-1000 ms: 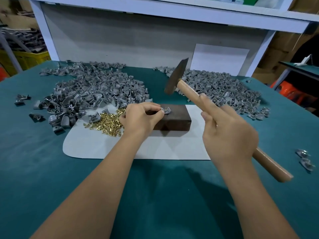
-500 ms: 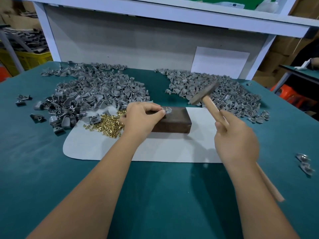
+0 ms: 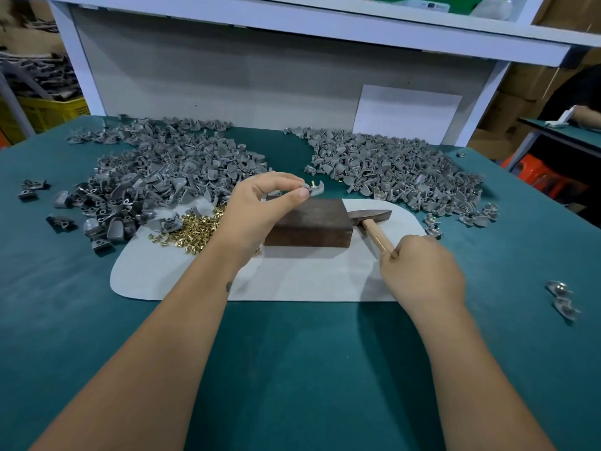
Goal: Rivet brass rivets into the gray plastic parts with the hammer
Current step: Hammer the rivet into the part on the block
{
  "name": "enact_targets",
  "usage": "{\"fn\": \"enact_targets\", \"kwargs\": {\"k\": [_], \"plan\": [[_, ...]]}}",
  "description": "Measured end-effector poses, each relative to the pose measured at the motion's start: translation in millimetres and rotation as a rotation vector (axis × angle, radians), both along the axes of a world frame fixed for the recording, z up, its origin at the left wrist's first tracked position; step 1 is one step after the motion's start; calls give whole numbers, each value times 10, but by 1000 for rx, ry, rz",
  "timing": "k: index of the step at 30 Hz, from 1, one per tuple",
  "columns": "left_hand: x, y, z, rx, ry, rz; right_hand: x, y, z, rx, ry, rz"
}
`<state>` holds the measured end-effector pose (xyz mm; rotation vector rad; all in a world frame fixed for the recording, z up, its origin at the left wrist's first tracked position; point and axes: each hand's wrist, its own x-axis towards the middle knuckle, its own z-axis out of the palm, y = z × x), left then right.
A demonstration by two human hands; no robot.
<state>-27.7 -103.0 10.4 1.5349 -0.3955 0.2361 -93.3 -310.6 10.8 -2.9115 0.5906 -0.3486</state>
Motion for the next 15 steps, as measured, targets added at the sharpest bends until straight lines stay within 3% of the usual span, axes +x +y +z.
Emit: {"fn": "enact_targets", "kwargs": {"k": [15], "plan": [[4, 13, -2, -46, 30, -52, 8, 5, -37, -24, 9, 7]]}}
